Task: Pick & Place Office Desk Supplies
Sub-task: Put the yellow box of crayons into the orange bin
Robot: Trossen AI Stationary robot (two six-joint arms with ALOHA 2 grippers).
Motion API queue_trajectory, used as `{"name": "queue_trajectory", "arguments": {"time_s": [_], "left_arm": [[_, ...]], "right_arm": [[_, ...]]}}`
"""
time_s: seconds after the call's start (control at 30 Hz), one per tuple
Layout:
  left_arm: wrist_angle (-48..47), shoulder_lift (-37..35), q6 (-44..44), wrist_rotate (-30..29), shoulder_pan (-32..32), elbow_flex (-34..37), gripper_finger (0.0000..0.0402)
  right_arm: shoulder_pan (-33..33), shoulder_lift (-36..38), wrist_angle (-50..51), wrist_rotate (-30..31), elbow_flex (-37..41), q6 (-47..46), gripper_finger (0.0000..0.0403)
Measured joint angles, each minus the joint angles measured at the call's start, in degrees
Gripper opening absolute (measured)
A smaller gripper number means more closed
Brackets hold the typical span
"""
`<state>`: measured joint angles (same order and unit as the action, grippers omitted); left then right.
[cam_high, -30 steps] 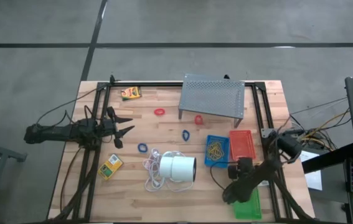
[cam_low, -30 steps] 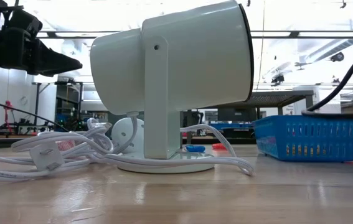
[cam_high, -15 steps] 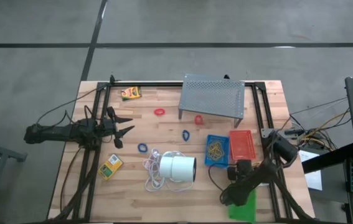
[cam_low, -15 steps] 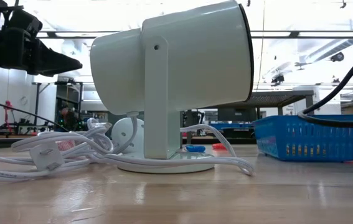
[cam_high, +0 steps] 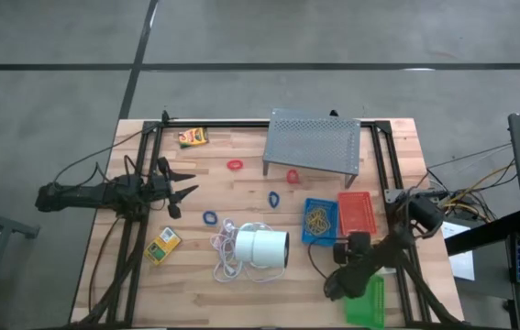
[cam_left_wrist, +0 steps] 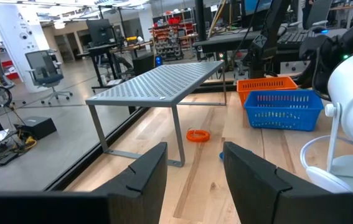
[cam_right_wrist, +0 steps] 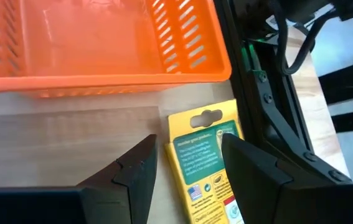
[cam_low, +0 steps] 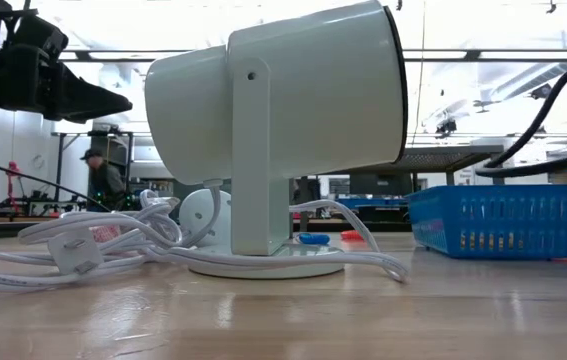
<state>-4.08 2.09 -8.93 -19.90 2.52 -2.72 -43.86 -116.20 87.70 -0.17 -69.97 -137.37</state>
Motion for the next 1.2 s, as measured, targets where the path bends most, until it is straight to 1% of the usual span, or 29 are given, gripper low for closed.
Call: {"name": "queue_trajectory", "arguments": {"time_s": [0.2,0.43,0.57,0.8,1.0,1.2], "left_arm": [[-0.02,0.0,0.0,0.02,0.0,0.0,0.0159],[0.0,0.0,0.0,0.0,0.0,0.0,0.0159],[-0.02,0.0,0.0,0.02,0.0,0.0,0.0159],[-0.02,0.0,0.0,0.02,0.0,0.0,0.0159],[-0.01,0.0,0.0,0.0,-0.01,0.0,0.0159],[0.0,0.02,0.0,0.02,-0.02,0.0,0.0159]], "right_arm": [[0.2,0.0,-1.18,-0.33,0.66,0.88,0.0178],[0.2,0.82,-4.21,0.16,3.88,1.46,0.0178],[0.2,4.1,-5.97,0.18,5.14,1.23,0.0178],[0.2,10.07,-6.08,0.14,6.72,0.52,0.0178],[0.37,10.2,-10.03,-1.59,7.66,0.07,0.0192],[0.33,9.33,-10.46,-2.53,8.41,-0.29,0.0204]]}}
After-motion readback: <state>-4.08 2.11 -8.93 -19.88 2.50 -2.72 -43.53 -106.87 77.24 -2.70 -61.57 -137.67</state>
